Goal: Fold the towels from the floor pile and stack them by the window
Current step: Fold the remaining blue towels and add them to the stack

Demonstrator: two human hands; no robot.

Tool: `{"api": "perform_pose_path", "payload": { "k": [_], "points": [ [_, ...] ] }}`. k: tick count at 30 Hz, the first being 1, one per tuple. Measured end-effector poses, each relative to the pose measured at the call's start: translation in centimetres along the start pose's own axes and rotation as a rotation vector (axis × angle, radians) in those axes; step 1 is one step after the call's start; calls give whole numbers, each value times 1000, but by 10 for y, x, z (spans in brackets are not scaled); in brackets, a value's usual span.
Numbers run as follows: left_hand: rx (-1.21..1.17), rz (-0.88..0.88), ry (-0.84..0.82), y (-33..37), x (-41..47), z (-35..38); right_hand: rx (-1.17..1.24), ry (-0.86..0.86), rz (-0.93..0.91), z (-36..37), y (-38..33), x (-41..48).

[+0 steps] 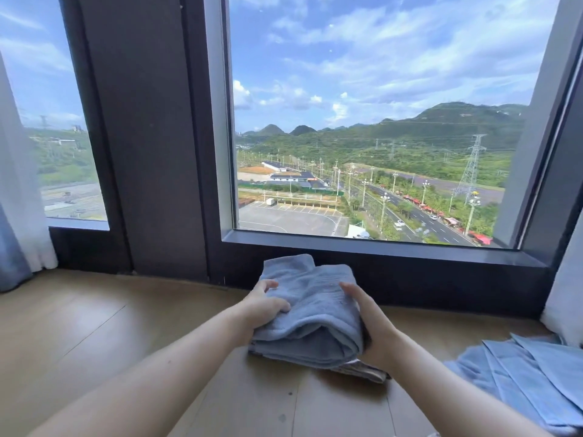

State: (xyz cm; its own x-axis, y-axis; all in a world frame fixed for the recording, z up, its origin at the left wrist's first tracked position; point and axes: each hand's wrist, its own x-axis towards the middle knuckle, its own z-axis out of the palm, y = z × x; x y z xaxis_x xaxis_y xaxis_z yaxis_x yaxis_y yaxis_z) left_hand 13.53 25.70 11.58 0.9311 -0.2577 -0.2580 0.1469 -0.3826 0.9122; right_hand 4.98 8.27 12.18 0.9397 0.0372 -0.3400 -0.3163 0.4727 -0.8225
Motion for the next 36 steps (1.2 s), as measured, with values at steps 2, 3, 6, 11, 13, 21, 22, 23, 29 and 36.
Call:
{"api": "perform_pose_path", "payload": {
  "k": [2,3,6,11,13,21,22,23,29,36],
  "points": [
    [-83,74,-26,-4,2,1,122,-96,-10,-10,1,4],
    [-119,106,-41,-6,4,2,132,-121,-13,-13,1,6],
    [-139,143,-9,-10,18,5,72,-111,-11,-19,3,17],
    [-71,207,103,-8,54,1,-118,187,-175,-22,-9,62],
    [-42,253,128,0,76,-4,-192,262,-253,-18,-19,82],
    [81,359,302,19,201,-30,-346,249,-536,-13,-54,205],
    [100,364,326,16,214,-32,-377,249,-554,-13,-51,223],
    [116,360,347,12,226,-34,-405,253,-572,-15,-47,239],
    [222,274,341,-39,274,-22,-457,279,-542,-42,-7,303],
    [307,277,378,-62,294,1,-645,361,-469,-62,2,313]
  ]
}}
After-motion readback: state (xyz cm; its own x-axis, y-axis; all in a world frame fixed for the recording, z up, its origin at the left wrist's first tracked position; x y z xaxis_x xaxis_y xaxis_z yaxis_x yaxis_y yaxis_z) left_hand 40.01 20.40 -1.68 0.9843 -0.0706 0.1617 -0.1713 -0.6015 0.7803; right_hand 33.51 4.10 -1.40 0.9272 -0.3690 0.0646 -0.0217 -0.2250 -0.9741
